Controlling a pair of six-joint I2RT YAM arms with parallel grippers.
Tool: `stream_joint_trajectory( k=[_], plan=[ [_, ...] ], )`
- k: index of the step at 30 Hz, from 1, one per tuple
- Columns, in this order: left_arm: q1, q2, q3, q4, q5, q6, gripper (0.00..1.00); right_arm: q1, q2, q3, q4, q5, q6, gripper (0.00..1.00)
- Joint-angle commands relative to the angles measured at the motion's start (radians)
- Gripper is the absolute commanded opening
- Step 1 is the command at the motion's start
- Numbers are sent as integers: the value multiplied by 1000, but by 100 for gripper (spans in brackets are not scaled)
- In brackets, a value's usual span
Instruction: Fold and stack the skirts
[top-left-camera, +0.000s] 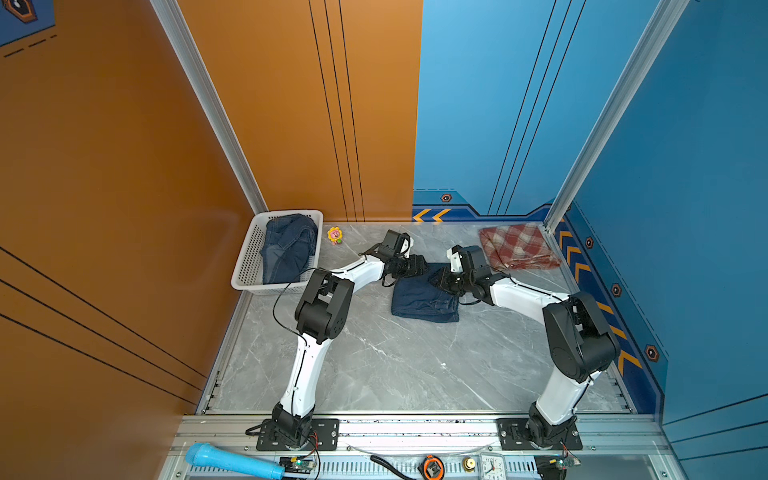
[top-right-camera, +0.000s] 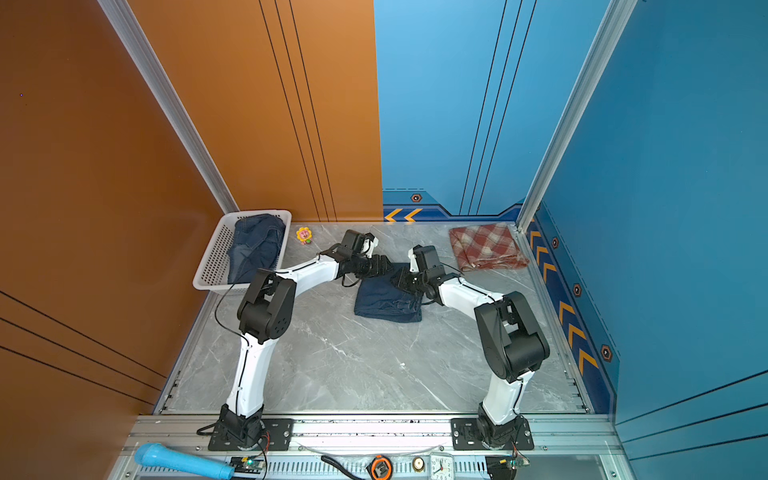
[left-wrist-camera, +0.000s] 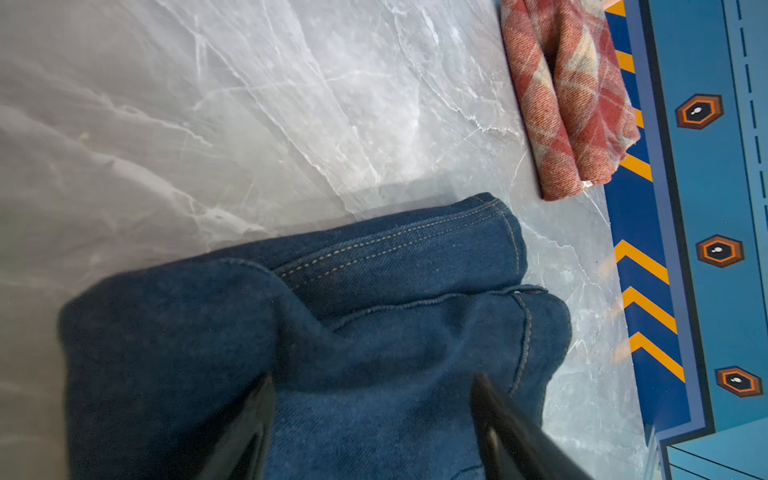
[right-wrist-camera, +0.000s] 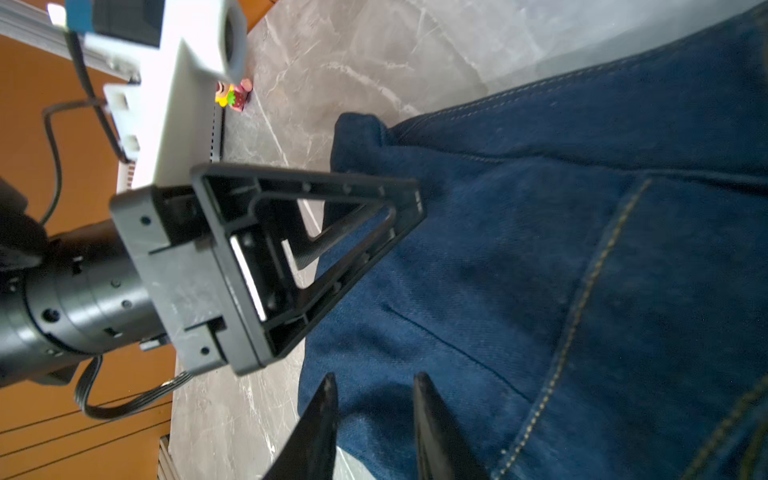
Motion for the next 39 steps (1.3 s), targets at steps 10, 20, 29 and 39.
stream_joint_trajectory(
  k=[10,20,29,39],
  plan=[
    [6,45,-18,-45,18,3,76,69,42,-129,-40,14,-82,27],
    [9,54,-3,-45,28,-8,75,52,-49,-275,5,24,-73,27],
    [9,-23,34,-75,31,16,77,-80,-191,-205,-32,-30,-35,47],
    [0,-166,19,-107,11,61,79,-193,-166,-175,-69,-45,31,73]
  ],
)
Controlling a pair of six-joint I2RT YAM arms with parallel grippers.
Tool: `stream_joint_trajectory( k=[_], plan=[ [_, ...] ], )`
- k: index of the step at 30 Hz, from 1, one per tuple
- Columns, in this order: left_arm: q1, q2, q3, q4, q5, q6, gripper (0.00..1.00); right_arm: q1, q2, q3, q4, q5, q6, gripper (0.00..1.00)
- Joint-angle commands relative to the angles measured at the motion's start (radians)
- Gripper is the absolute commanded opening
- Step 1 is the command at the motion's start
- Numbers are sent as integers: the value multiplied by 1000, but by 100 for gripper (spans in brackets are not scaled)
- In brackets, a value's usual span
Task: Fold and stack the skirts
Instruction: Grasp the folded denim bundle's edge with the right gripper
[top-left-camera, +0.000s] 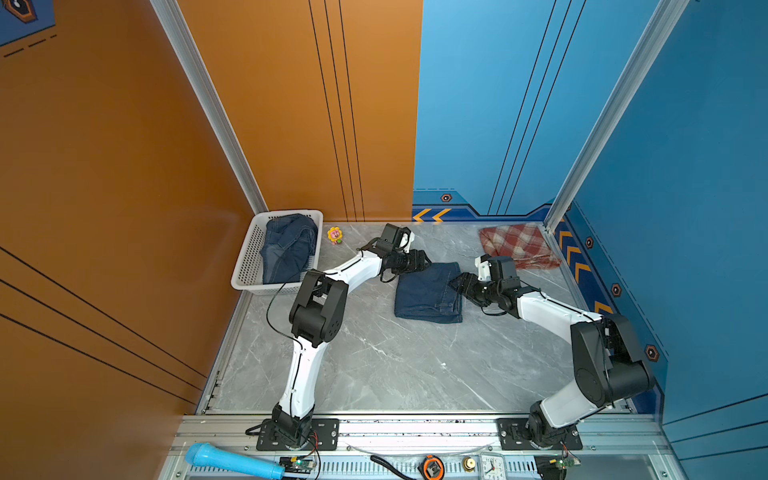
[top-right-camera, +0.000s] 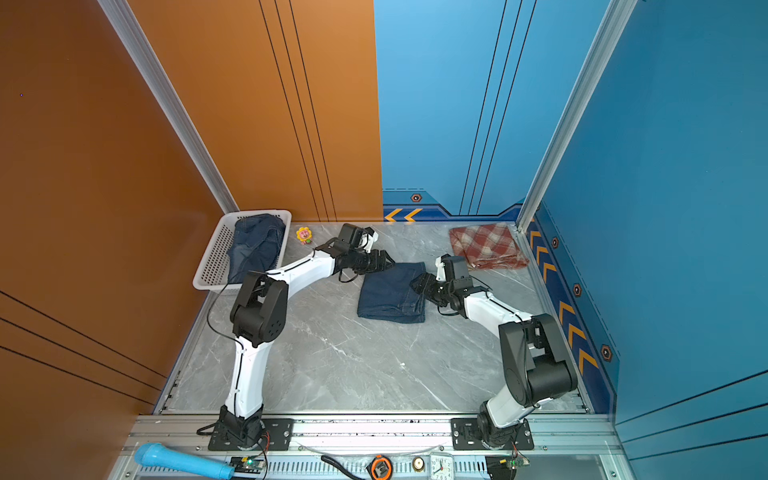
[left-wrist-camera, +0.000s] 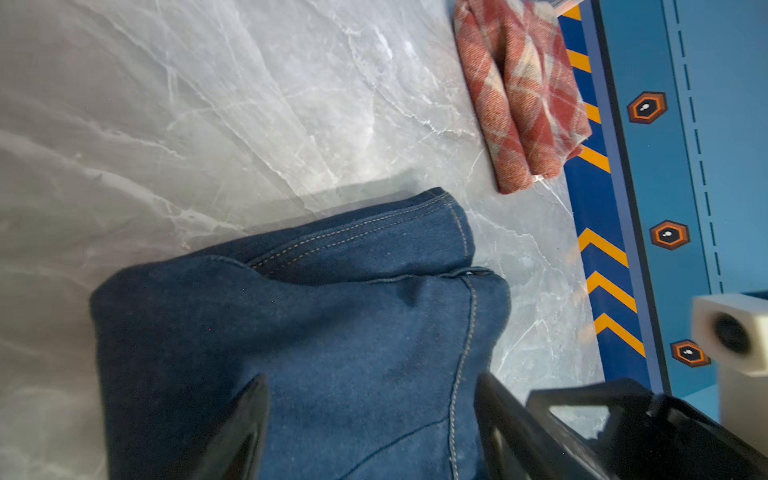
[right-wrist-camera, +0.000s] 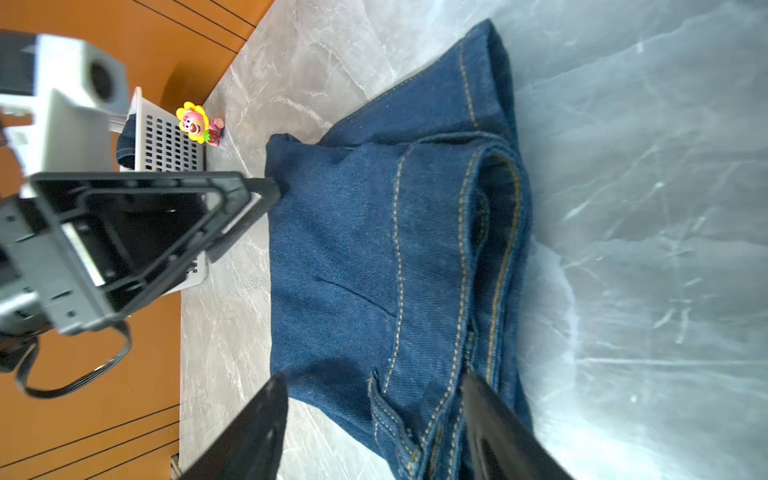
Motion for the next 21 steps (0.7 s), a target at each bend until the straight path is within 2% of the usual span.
stream_joint_trajectory(
  k=[1,5,13,21],
  plan=[
    [-7,-91,-12,-34,-34,50,79,-19,33,36,-66,7,19,76],
    [-35,-111,-47,-74,-89,107,79,-34,67,36,-63,7,31,84],
    [-56,-130,-106,-139,-221,174,77,-39,160,40,6,-23,56,84],
    [-49,-92,-122,-139,-223,188,78,-33,239,37,51,-24,50,83]
  ],
)
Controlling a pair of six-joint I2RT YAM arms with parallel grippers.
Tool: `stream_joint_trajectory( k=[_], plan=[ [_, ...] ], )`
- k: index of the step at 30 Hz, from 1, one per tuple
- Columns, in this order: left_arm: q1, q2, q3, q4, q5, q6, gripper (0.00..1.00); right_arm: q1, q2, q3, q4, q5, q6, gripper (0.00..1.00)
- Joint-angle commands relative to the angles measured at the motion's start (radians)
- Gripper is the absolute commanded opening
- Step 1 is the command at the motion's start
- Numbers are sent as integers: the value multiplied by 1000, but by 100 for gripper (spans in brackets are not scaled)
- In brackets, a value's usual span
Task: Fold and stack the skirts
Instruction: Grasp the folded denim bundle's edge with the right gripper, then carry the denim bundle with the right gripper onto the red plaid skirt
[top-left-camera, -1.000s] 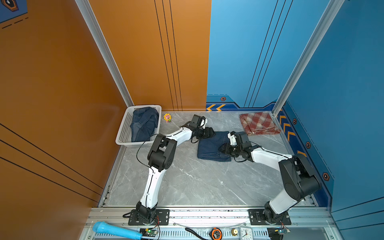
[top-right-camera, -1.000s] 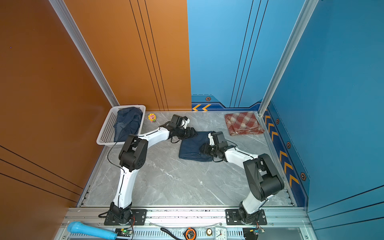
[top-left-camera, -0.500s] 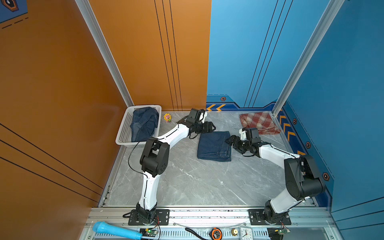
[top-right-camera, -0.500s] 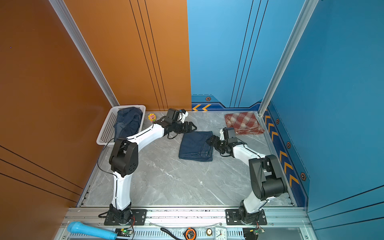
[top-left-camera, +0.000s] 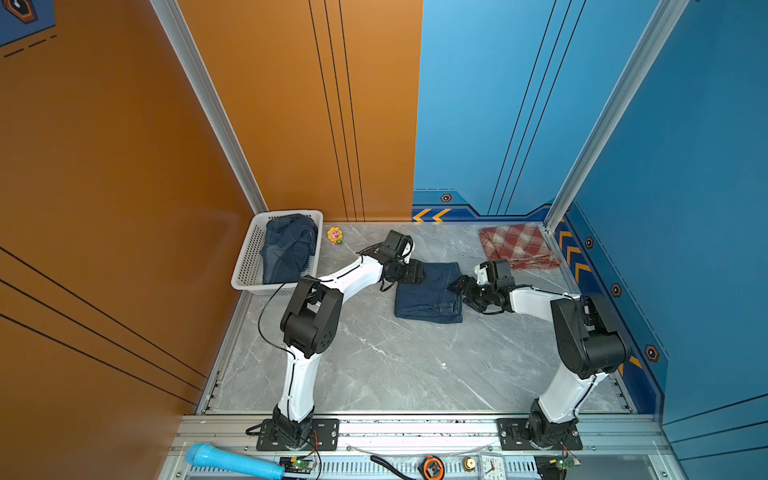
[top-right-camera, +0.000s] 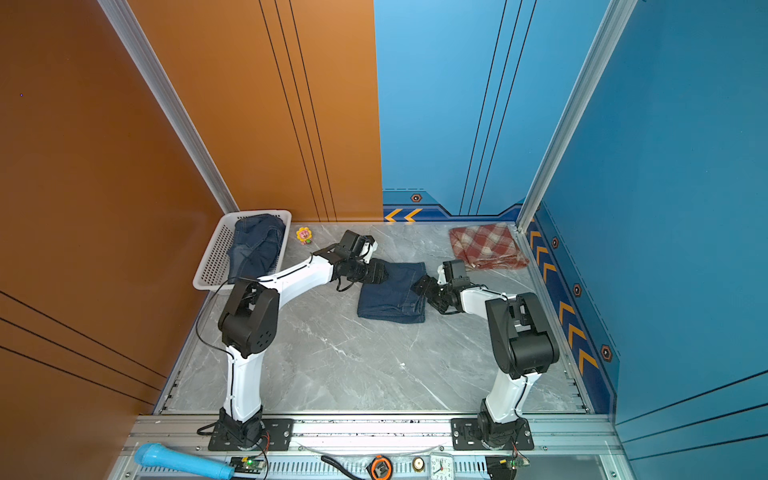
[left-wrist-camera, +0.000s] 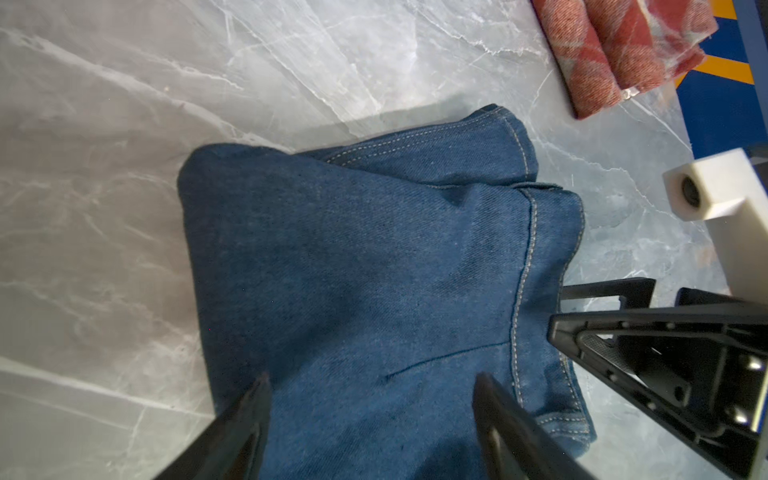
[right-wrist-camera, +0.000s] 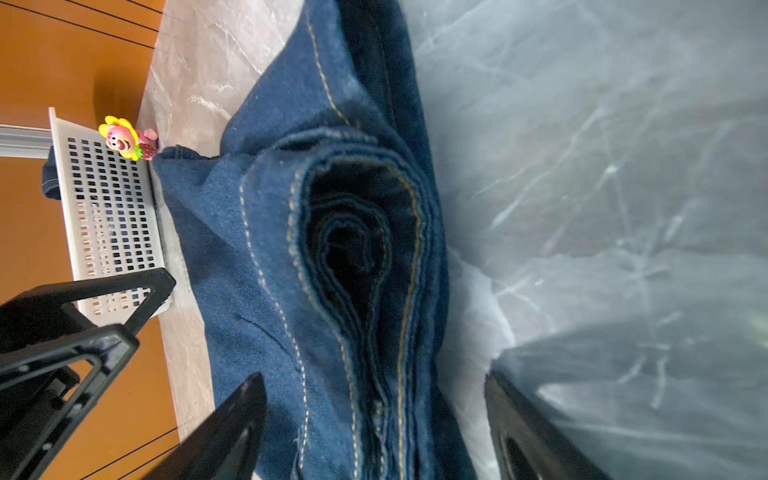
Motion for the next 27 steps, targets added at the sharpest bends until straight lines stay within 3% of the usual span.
stream_joint_trajectory(
  k=[1,12,18,22,27],
  plan=[
    [4,28,1,-20,-21,27,78,3,52,3,-2,6,4,82],
    [-34,173,52,-74,-92,46,77,26,129,8,-28,8,-20,78],
    [-36,193,63,-75,-87,39,76,55,180,27,-18,-20,-12,70],
    [-39,203,67,-74,-80,34,76,67,202,48,29,-63,17,59],
    [-39,214,72,-74,-69,26,76,86,213,121,62,-114,46,32]
  ],
)
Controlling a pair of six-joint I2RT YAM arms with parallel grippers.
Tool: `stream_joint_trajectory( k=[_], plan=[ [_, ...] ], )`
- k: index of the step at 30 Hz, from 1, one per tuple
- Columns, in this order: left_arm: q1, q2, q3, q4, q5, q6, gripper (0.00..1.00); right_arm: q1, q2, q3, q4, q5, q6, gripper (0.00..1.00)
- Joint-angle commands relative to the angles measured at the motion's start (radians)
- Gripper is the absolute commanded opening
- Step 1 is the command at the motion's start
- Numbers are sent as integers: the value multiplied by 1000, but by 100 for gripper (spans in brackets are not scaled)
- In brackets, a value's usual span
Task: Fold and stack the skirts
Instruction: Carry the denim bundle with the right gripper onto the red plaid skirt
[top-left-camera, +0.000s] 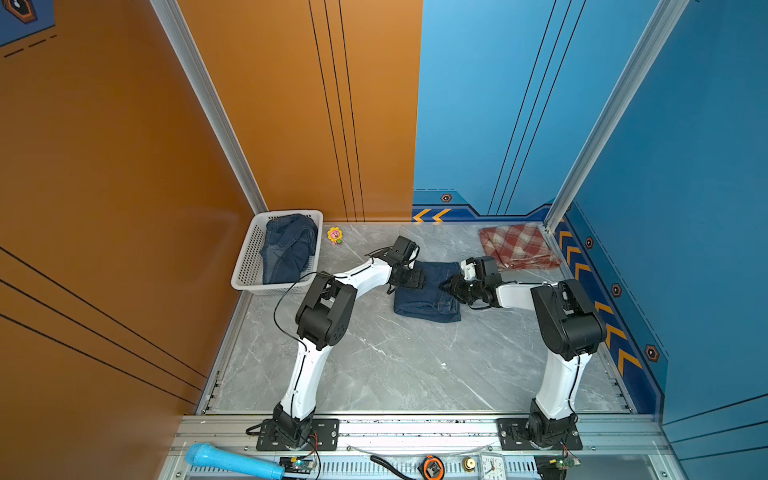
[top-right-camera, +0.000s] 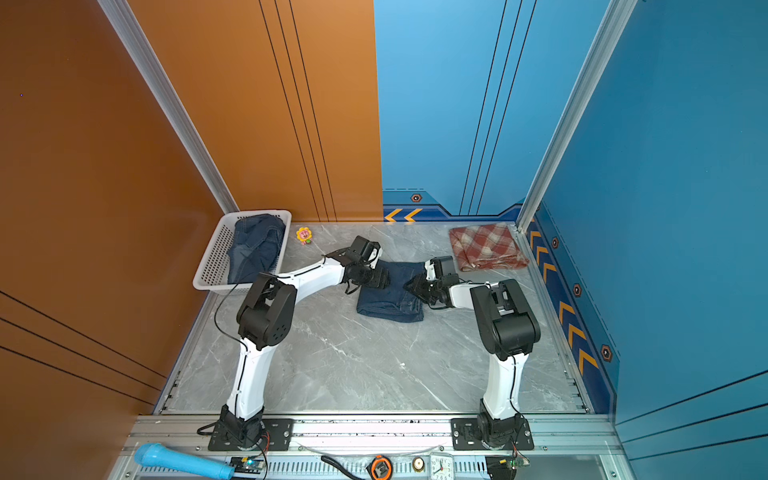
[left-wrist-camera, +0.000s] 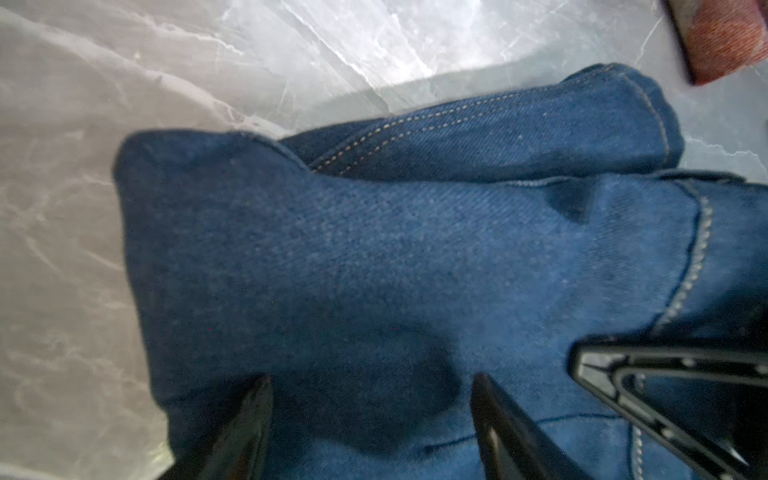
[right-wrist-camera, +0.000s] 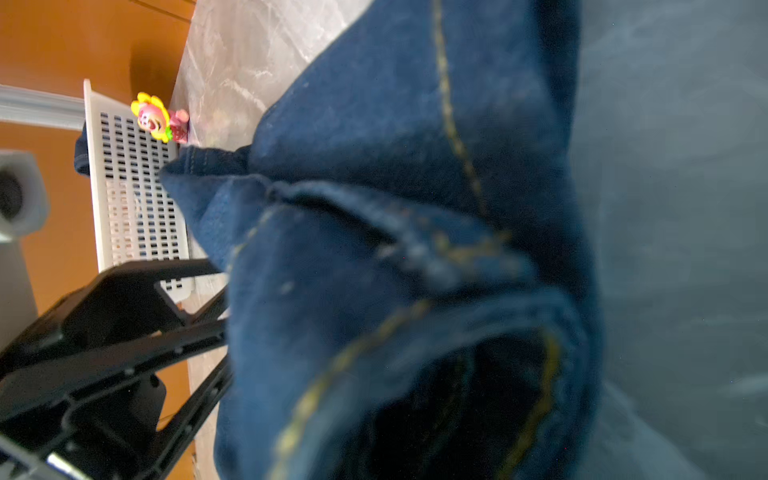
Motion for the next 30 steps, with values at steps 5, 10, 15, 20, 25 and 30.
stream_joint_trajectory(
  k=[5,10,15,20,25,30],
  plan=[
    [-5,27,9,-66,38,-15,76,30,-8,66,-56,-13,45,0],
    [-4,-105,-18,-36,36,-26,79,5,-116,83,-48,13,106,0],
    [-10,-302,-160,93,-13,-41,85,-54,-237,144,-136,64,131,0],
    [-23,-441,-292,184,-76,-48,96,-139,-322,226,-202,132,164,0],
    [-55,-464,-368,244,-56,-58,99,-244,-354,318,-208,203,223,0],
    [-94,-437,-374,246,-37,-65,100,-330,-336,421,-222,306,278,0]
  ],
)
